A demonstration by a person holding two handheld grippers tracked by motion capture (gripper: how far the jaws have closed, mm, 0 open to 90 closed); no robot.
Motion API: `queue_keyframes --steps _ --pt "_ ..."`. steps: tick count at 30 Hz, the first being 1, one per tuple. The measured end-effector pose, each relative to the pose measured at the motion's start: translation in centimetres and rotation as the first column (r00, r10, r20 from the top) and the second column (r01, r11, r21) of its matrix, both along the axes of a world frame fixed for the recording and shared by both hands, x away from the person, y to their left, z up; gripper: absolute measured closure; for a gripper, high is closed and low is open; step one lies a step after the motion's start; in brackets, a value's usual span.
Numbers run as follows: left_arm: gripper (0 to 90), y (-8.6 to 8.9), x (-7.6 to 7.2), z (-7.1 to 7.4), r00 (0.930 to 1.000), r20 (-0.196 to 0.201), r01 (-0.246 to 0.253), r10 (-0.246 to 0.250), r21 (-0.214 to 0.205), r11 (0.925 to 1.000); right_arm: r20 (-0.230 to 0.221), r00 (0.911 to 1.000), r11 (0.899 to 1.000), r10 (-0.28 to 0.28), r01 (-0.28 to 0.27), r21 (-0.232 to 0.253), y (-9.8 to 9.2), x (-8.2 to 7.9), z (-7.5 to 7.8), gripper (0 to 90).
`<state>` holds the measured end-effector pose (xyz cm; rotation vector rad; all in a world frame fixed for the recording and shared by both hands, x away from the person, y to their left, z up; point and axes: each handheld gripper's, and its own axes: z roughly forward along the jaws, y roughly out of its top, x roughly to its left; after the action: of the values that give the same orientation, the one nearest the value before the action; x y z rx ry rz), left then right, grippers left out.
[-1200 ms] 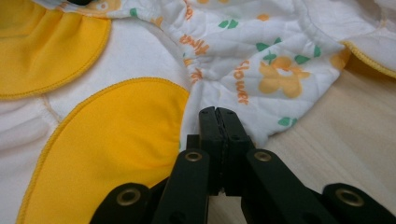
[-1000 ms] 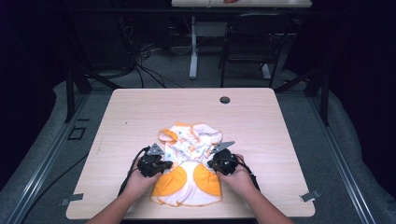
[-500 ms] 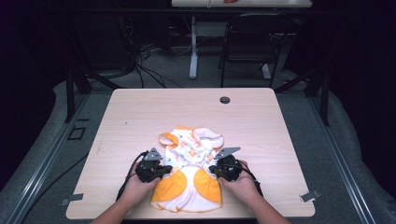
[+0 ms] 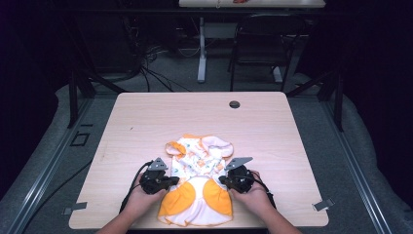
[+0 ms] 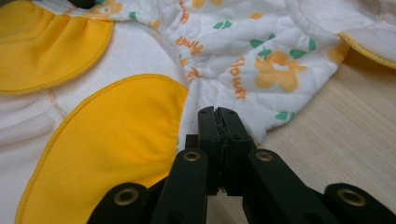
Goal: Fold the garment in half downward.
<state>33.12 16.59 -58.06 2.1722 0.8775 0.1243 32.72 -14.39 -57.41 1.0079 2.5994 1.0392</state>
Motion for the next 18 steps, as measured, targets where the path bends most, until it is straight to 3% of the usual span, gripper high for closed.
queue_keyframes --steps 6,12,18 --pt "85.2 -0.2 0.0 0.2 0.9999 -0.012 0.001 -0.001 0.003 1.0000 -0.015 0.9999 1.000 -0.005 0.005 -0.004 0.1 0.0 0.1 85.1" --pt "79.7 -1.3 0.6 1.0 0.9999 0.000 0.016 -0.016 0.032 0.9994 -0.013 0.9994 0.998 0.032 -0.033 -0.057 1.0 0.4 0.8 84.3" --pt "74.0 -1.5 1.9 2.2 0.9999 0.017 0.001 -0.001 0.032 0.9995 -0.007 0.9996 0.999 0.029 -0.029 -0.019 1.4 1.6 2.3 81.1"
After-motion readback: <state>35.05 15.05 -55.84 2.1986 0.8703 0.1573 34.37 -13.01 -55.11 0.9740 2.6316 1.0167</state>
